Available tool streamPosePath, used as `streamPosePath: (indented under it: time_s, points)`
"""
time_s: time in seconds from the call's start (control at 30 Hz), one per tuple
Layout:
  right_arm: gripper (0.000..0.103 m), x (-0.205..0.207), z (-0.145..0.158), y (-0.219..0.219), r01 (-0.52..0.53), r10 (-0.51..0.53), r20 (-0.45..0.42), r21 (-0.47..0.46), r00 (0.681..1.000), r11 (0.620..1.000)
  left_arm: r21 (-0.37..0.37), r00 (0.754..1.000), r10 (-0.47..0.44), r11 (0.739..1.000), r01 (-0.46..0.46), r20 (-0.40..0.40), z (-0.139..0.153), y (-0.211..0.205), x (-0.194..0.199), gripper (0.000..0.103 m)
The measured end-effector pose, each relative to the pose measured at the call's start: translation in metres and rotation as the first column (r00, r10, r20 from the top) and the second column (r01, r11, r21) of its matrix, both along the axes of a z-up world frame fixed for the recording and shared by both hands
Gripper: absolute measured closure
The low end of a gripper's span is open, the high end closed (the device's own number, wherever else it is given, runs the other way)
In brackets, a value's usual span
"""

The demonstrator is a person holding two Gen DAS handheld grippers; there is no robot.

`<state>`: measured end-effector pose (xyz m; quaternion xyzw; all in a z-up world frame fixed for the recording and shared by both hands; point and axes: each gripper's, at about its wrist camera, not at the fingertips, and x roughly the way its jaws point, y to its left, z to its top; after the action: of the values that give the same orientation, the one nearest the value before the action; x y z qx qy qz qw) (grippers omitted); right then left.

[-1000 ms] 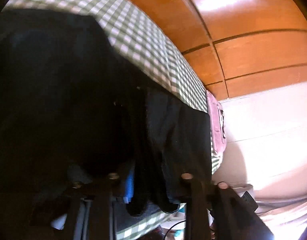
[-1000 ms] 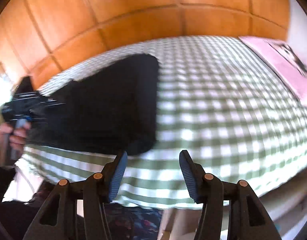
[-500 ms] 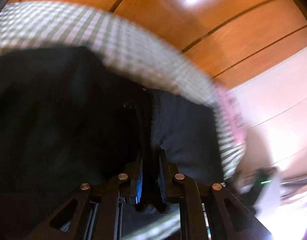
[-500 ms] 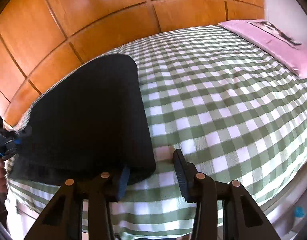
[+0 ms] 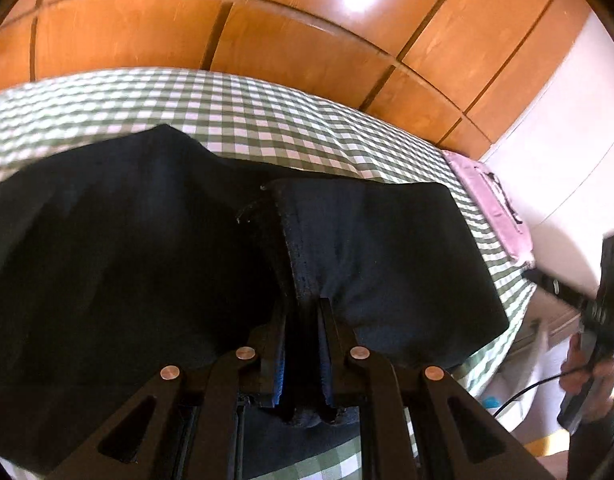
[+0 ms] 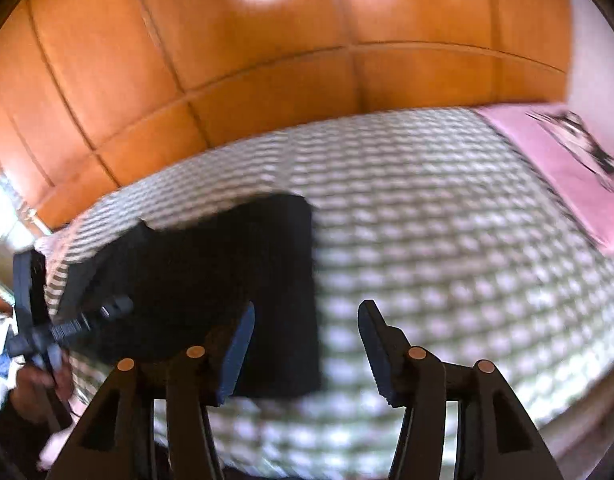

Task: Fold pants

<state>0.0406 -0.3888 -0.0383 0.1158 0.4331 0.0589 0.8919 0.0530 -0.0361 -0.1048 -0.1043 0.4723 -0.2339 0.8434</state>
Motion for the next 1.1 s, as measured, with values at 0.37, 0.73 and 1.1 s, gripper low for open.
streamPosePath:
  time_s: [0.37,0.73,1.1]
  points:
    - [0.045,0.098,-0.058,0.054,-0.018,0.013,-0.064,-0.079,0.998,0.997,0.125,0.997,0.023,0.992,-0.033,0.076,-0.004,-0.028,-0.001,0.088]
    - [0.044,0.081,-0.044,0.055,-0.040,0.039,-0.009,-0.108,0.999,0.993,0.127,0.996,0.052,0.990,-0.061,0.071,-0.002,-0.027,-0.001,0.084]
    - [0.045,0.049,-0.020,0.089,-0.105,0.106,0.052,-0.036,0.993,0.994,0.107,0.988,0.131,0.984,-0.140,0.088,0.005,-0.005,-0.014,0.063]
